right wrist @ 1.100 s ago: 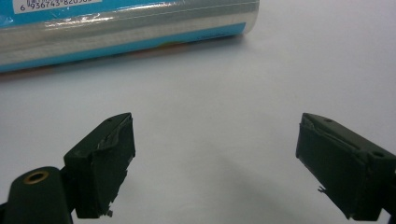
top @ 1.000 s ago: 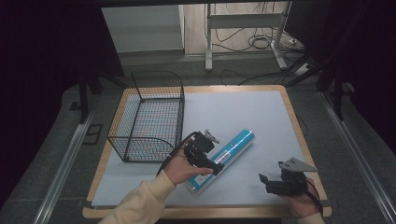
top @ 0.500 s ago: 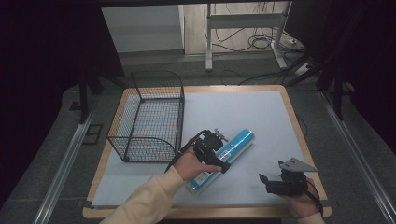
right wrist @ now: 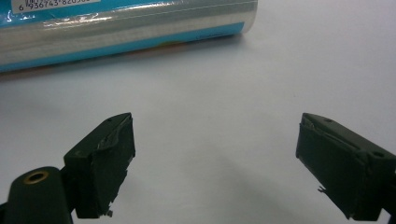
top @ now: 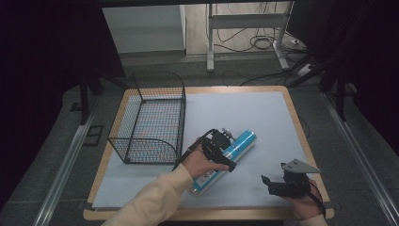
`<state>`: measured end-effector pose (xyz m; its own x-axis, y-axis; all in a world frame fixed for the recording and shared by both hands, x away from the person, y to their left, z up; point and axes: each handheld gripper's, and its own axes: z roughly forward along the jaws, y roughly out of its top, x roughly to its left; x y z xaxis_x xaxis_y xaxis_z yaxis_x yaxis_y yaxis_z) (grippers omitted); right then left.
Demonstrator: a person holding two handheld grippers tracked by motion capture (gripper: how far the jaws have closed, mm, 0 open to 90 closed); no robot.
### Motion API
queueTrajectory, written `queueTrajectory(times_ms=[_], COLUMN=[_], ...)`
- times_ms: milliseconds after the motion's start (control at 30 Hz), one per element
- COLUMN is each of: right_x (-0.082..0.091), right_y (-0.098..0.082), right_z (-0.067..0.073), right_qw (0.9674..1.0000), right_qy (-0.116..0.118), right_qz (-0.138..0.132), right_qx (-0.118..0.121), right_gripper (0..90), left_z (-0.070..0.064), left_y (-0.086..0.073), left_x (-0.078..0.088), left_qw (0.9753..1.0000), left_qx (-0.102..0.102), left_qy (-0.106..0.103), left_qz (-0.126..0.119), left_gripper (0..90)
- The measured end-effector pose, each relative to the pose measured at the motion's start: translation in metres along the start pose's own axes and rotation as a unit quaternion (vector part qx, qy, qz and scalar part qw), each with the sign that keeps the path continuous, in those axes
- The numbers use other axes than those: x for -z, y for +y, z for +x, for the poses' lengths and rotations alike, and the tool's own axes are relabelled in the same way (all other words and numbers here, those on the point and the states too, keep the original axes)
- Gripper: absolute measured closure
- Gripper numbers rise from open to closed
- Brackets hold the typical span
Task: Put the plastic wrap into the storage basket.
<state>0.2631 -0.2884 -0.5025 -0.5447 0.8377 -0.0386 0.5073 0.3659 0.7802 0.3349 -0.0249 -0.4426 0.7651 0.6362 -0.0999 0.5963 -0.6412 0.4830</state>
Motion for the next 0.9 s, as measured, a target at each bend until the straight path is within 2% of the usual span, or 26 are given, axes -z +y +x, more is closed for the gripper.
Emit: queueTrajectory(times_ms=[533, 900], right_x=[0.001, 0.001], right_y=[0.0, 0.0], right_z=[-0.001, -0.002], right_qw=[1.0, 1.0], right_qy=[0.0, 0.0], right_qz=[-0.001, 0.0], right_qx=[-0.003, -0.002], right_gripper=[12.0, 12.0], left_z=[0.004, 0.005], left_y=[0.013, 0.019], left_x=[-0.024, -0.042], left_qw=[0.9995, 0.9988], left_qx=[-0.007, -0.001], left_qy=[0.003, 0.008], left_qz=[0.031, 0.047], left_gripper=[15.1, 14.6])
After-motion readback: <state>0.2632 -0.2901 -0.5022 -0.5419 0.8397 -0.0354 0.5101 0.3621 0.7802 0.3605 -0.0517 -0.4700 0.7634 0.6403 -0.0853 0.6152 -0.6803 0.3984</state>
